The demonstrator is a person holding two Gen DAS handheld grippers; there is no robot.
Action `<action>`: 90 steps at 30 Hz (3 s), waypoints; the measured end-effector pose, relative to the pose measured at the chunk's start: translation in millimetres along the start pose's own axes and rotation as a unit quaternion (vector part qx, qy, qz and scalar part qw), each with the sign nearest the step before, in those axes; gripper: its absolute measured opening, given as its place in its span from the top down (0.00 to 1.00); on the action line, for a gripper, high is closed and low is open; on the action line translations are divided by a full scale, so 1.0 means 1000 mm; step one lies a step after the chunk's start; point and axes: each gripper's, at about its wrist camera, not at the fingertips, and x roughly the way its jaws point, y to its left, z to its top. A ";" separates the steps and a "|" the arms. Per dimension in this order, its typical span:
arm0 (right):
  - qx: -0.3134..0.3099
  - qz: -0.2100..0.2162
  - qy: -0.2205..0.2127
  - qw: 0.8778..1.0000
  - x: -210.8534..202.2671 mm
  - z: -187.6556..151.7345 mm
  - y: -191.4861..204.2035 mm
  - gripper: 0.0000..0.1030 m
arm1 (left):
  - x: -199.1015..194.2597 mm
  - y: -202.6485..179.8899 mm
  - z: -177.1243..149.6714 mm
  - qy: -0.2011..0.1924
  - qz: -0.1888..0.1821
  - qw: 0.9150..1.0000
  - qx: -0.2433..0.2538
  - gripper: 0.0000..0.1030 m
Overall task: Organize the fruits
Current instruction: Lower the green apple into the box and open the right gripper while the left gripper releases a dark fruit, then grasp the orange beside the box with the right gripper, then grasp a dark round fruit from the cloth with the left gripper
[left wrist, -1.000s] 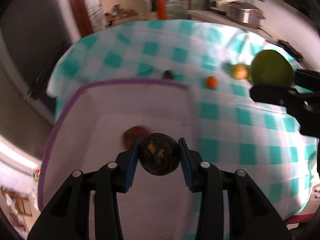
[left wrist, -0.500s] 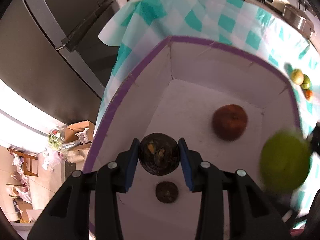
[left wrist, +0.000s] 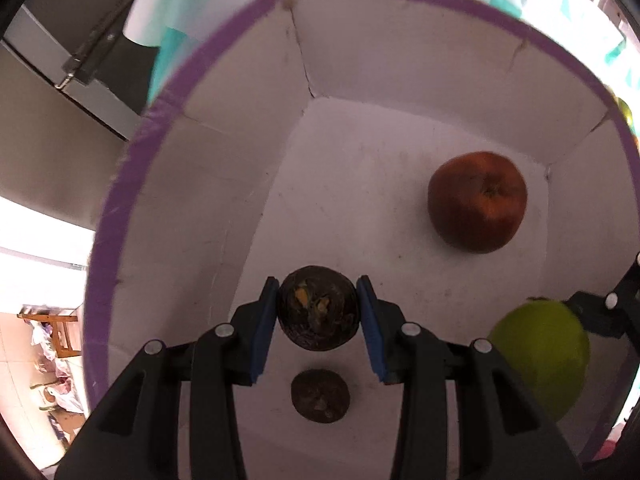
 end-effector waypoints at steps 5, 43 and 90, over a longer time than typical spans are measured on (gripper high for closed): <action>0.016 -0.013 0.025 0.999 0.016 0.000 -0.004 0.42 | 0.016 -0.001 0.004 0.035 -0.029 0.999 -0.001 0.59; 0.082 -0.015 -0.197 0.977 0.028 -0.108 -0.213 0.31 | -0.153 0.002 -0.117 -0.295 0.046 0.944 -0.141 0.02; 0.259 -0.074 -0.199 0.942 0.037 -0.157 -0.254 0.60 | 0.080 -0.230 0.288 0.082 -0.053 0.950 0.295 0.30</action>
